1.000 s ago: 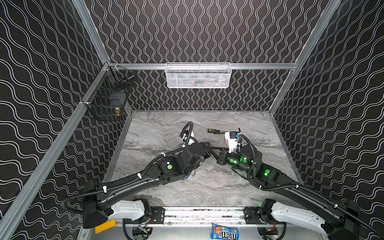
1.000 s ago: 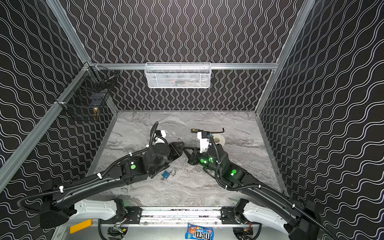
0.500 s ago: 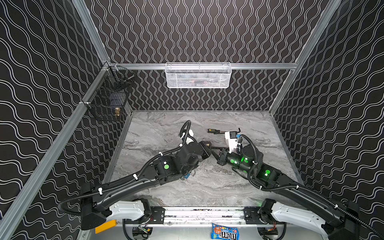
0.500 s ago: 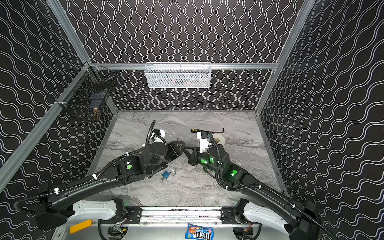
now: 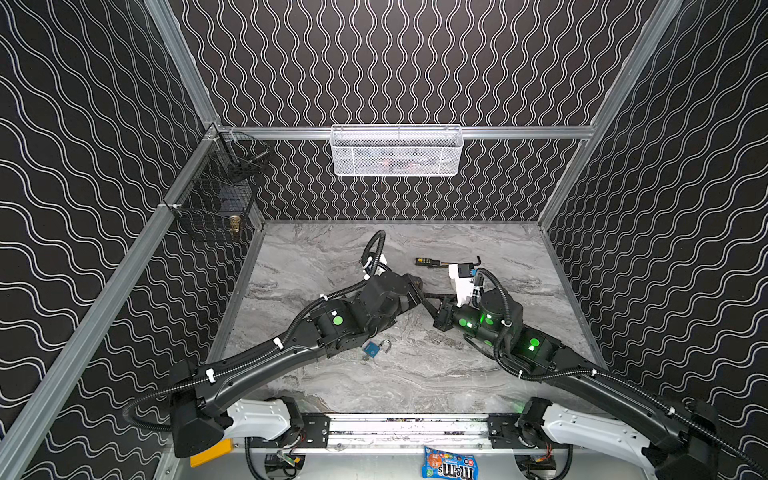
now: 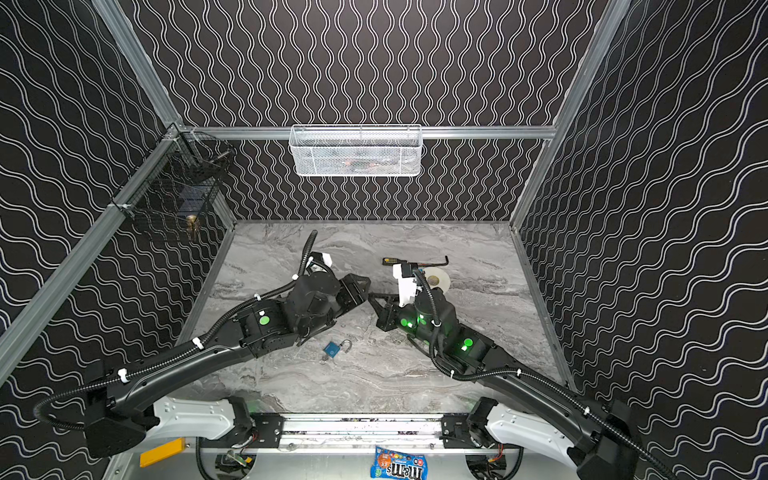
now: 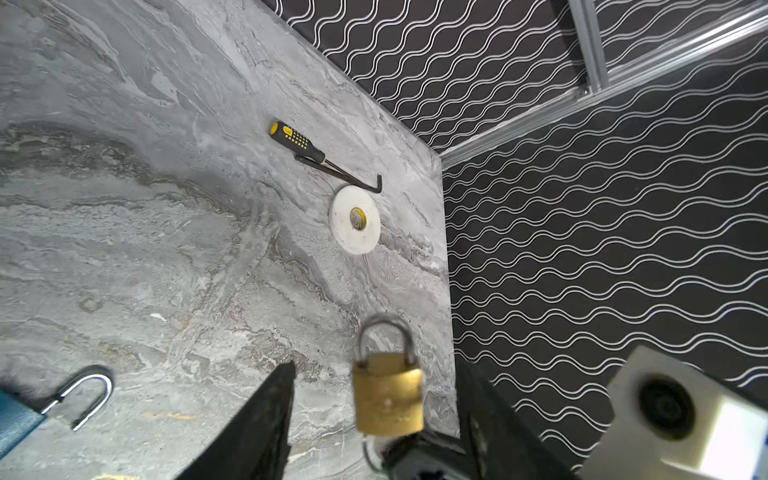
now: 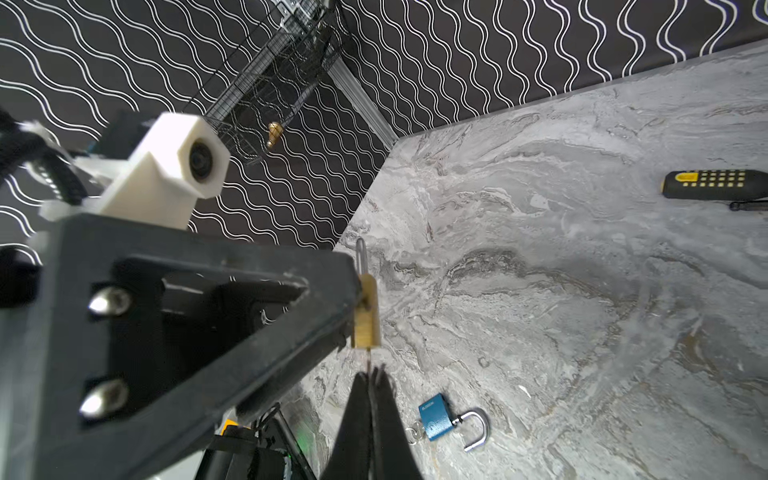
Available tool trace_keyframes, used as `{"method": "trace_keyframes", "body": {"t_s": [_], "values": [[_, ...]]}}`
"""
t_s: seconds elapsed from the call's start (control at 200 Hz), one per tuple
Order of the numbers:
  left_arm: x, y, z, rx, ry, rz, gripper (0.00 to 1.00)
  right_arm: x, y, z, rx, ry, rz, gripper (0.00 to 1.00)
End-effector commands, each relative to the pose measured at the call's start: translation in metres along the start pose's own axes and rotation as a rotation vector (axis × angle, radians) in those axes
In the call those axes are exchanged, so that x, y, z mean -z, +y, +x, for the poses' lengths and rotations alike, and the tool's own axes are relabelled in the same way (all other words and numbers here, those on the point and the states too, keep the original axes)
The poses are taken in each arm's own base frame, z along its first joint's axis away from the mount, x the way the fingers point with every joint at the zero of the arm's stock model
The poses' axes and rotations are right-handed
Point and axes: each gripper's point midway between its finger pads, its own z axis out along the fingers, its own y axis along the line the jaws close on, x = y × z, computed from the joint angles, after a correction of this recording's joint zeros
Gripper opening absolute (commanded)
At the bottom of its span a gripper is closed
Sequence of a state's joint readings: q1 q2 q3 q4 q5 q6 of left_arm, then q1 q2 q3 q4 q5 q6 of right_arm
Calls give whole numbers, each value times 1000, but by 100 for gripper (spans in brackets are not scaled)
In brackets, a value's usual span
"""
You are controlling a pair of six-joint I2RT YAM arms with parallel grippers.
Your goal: Unlock with the key
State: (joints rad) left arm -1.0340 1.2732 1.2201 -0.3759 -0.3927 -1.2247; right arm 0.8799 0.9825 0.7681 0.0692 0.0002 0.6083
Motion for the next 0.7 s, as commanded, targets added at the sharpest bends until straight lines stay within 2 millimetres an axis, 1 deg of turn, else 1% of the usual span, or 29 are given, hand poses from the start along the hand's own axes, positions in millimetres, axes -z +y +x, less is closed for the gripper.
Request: {"method": "trace_keyframes", "body": {"t_s": [0.0, 0.06, 0.13, 0.21, 0.325, 0.41, 0.53, 0.571, 0.626, 0.691], "values": [[-4, -3, 2, -34, 14, 0, 58, -1, 1, -5, 28, -8, 12, 0], [-7, -4, 3, -40, 22, -3, 57, -1, 1, -4, 28, -4, 13, 0], [-9, -6, 4, -46, 25, -3, 51, -1, 3, -4, 26, -5, 4, 0], [-12, -4, 6, -44, 36, -10, 50, -1, 2, -4, 25, -5, 4, 0], [-14, -6, 7, -41, 40, -5, 40, -2, 1, -3, 26, 3, 13, 0], [-15, -5, 8, -37, 44, -9, 36, -3, 1, -2, 29, 8, 9, 0], [-16, -3, 7, -31, 45, -11, 29, -3, 3, -3, 35, 8, 5, 0], [-17, -2, 8, -29, 49, -11, 25, -4, 2, -2, 35, 11, 8, 0], [-17, -3, 9, -30, 55, -8, 18, -4, 2, -2, 30, 12, 8, 0], [-18, -2, 10, -31, 63, -11, 12, -3, 8, -2, 20, 2, -35, 0]]}}
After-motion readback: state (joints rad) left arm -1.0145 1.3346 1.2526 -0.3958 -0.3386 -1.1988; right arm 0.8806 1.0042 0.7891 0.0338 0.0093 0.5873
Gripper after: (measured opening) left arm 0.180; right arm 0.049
